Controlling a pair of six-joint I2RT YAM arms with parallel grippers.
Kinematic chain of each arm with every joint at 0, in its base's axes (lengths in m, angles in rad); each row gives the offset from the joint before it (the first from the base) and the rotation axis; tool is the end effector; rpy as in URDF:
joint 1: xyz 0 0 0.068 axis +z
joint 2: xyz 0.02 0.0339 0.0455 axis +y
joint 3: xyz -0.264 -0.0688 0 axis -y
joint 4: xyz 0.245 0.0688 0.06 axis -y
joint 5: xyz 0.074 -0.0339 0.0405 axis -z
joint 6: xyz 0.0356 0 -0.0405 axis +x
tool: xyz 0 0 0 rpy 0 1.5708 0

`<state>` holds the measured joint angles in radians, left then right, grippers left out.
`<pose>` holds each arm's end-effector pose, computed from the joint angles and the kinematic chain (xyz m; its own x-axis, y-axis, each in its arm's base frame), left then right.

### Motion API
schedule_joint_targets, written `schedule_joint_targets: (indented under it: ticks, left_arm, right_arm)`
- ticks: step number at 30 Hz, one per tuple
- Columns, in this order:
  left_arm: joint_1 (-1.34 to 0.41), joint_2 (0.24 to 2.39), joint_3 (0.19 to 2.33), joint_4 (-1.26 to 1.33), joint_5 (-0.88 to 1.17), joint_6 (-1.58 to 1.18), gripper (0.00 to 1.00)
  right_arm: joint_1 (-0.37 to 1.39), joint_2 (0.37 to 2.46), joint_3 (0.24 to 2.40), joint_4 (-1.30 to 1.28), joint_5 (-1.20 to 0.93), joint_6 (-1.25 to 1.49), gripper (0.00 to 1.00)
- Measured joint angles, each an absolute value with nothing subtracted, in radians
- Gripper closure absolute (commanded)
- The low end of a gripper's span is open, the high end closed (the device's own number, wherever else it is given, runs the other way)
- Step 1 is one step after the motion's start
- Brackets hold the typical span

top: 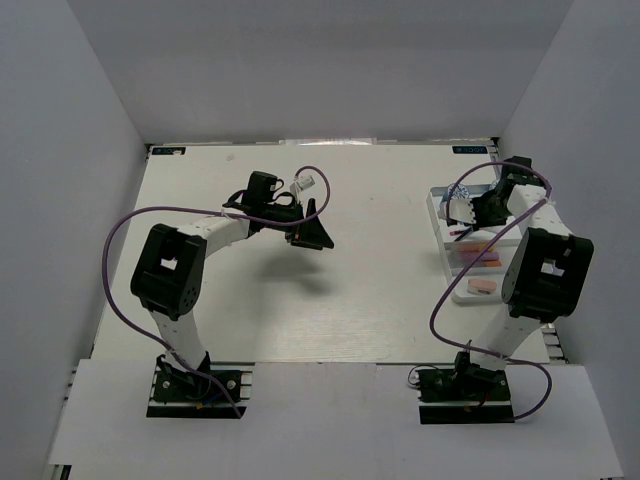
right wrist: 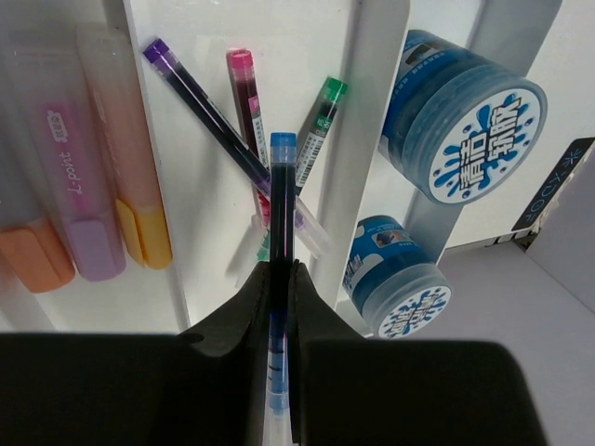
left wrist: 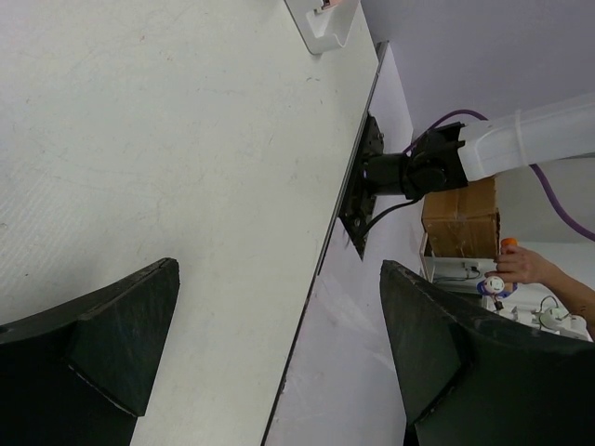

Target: Sort the stationery into containers

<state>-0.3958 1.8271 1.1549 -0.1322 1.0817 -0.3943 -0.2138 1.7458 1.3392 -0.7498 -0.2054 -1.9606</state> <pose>0.3375 -0.1751 0.1979 -0.9003 0.1806 -0.3960 0.4334 0.2890 -0.8536 0.3519 -0.0690 0.2320 0.2220 -0.9748 -0.0197 -0.8759 -0.1905 -0.4434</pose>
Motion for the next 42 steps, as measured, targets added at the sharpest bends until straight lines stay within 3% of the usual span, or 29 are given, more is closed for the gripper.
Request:
schedule_joint_targets:
  ticks: [7,13,21,33,39,40,42]
  left_arm:
    - [-0.396,1.827,1.155,-0.135,1.08,-0.389,0.02]
    - [-0.396,1.829,1.155,-0.135,1.08,-0.388,0.02]
    - [-0.396,1.842,1.161,-0.142,1.062,-0.382,0.02]
    - [-0.366,1.816,1.19,-0.245,0.921,-0.334,0.02]
    - [-0.305,1.702,1.202,-0.38,0.643,-0.279,0.02]
    - [-0.298,1.674,1.203,-0.4,0.608,-0.266,0.02]
    - [-0.279,1.616,1.205,-0.445,0.532,-0.231,0.02]
  right_arm:
    - [-0.213,1.767,1.339,-0.729,-0.211,-1.967,1.0]
    - [-0.206,1.771,1.317,-0.699,-0.21,-1.967,0.89]
    - [-0.193,1.783,1.306,-0.678,-0.205,-1.96,0.56]
    - [-0.189,1.775,1.372,-0.747,-0.263,-1.887,0.57]
    - [-0.191,1.657,1.607,-0.818,-0.434,-1.598,0.53]
    - [-0.191,1.604,1.61,-0.818,-0.464,-1.522,0.47]
    - [-0.191,1.486,1.589,-0.809,-0.513,-1.354,0.43]
